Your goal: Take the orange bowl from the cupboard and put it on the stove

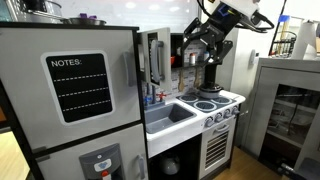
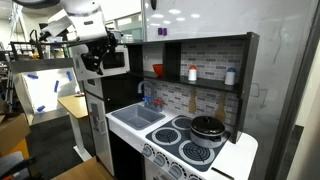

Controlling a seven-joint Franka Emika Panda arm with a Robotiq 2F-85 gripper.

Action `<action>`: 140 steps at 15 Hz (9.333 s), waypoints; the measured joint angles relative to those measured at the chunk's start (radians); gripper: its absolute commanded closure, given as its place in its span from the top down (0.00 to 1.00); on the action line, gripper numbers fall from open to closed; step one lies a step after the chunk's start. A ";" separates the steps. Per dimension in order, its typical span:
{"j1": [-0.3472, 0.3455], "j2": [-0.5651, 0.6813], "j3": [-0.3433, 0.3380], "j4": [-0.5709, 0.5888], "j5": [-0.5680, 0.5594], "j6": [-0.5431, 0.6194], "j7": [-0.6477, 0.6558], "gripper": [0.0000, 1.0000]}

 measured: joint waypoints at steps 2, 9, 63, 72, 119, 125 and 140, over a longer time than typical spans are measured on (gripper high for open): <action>0.001 -0.009 -0.001 -0.019 0.050 0.040 -0.032 1.00; 0.020 -0.008 -0.003 -0.032 0.214 0.118 -0.180 1.00; 0.090 0.132 -0.078 0.086 0.721 0.271 -0.643 1.00; 0.093 0.202 -0.072 0.129 0.988 0.271 -0.878 1.00; 0.096 0.574 -0.089 0.442 1.081 0.269 -0.980 0.02; 0.096 0.531 -0.089 0.365 1.083 0.269 -0.982 0.02; 0.085 0.171 -0.092 -0.002 1.255 0.282 -1.193 0.02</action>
